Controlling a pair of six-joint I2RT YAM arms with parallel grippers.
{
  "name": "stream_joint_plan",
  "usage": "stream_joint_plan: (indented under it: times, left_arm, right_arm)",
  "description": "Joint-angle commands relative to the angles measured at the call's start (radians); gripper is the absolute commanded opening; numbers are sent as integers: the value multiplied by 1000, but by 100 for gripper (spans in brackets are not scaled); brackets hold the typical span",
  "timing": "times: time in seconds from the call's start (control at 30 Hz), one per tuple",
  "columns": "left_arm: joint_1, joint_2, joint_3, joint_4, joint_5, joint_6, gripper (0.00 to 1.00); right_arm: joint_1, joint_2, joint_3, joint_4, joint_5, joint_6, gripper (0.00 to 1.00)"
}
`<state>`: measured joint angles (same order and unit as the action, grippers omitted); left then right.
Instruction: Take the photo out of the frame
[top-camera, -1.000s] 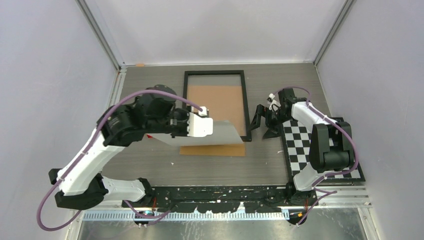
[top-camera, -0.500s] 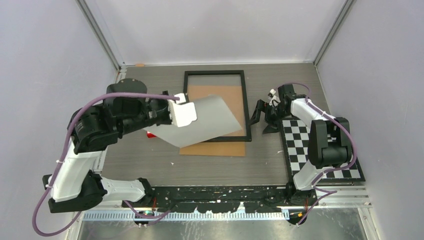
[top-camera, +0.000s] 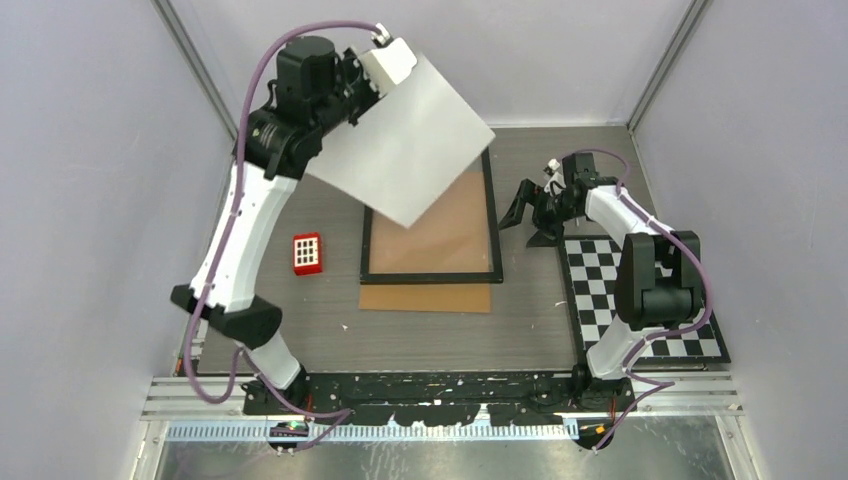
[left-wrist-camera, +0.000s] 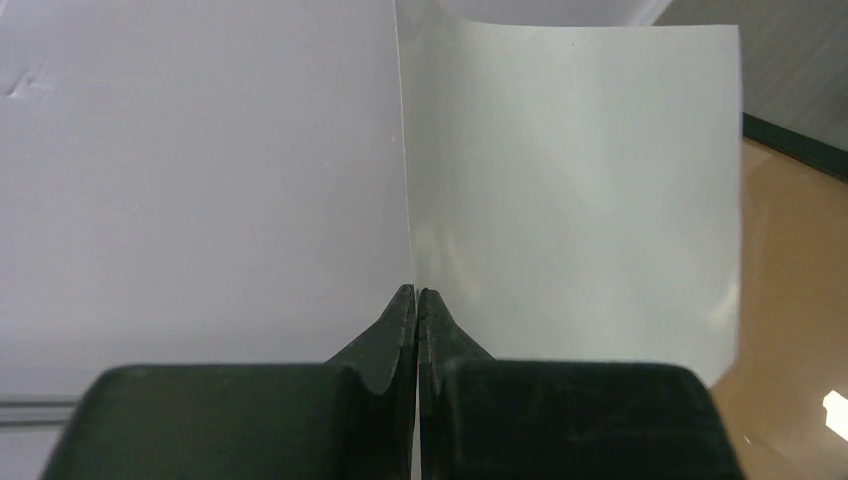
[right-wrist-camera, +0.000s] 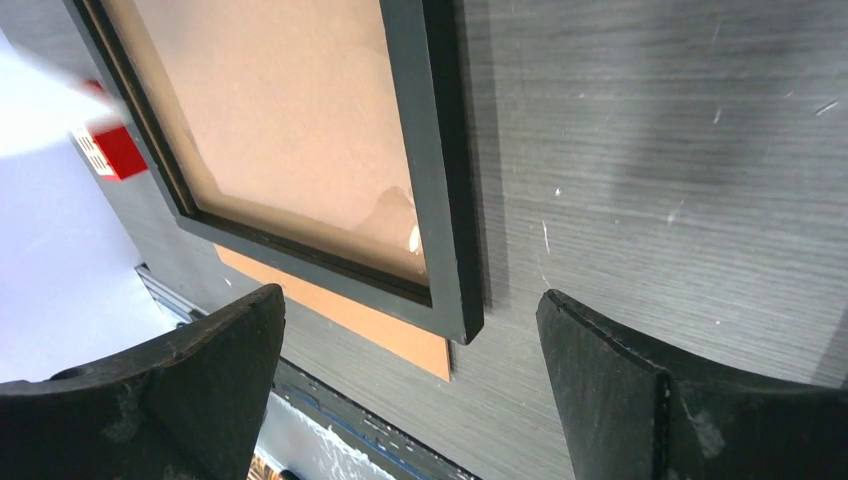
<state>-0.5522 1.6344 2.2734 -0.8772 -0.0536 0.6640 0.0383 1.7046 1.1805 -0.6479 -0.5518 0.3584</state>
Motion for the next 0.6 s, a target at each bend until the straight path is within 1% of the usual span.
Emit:
stream_joint_plan:
  times: [0.0,0.07,0.13,0.23,0.33,0.57]
  left_arm:
    - [84,112,111,227,113,-36,0]
    - [122,171,154,283,136,-55,0]
    - [135,220,174,324,155,-64,0]
    - [134,245,141,361,233,-75,0]
    - [130,224,26,380,328,-82,0]
    - [120,160,-304,425,439,-35,0]
  right_arm:
    - [-19,7,49,67,9,50,100]
    - [-23,9,52,83,11,60,100]
    - [-25,13,58,90,12,65,100]
    - [-25,13,60,95,15,66,100]
    - [-53,16,57,94,16,65,99]
    - [-65,29,55,85,6,59,100]
